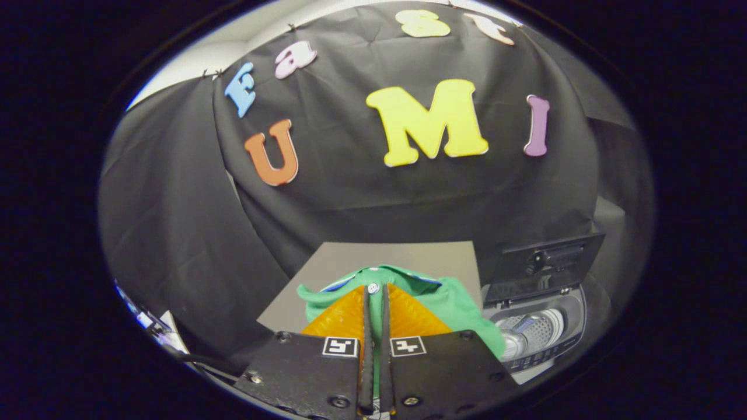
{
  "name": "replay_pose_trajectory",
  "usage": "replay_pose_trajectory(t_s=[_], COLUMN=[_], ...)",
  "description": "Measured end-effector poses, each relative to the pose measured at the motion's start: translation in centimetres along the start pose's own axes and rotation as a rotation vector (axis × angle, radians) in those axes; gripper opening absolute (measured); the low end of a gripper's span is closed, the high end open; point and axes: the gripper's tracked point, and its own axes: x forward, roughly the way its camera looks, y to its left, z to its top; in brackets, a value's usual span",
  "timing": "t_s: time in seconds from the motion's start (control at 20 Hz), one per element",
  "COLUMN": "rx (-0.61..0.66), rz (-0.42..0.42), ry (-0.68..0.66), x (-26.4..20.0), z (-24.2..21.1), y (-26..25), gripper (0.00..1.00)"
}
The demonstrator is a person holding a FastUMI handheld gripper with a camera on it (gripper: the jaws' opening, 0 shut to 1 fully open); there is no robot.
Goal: Put the clothes into the washing machine and then close the washing machine lid.
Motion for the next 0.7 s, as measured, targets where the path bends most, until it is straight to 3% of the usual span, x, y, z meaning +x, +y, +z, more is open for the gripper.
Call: replay_pose_trajectory(t_s=[0.4,0.7], rx=[0.022,0.032], rz=[-0.114,-0.255], ry=[-0.154,-0.194], x=[-11.2,-14.7], z=[7.2,9.0], y=[-10.0,-20.8], gripper=[0.07,0.08])
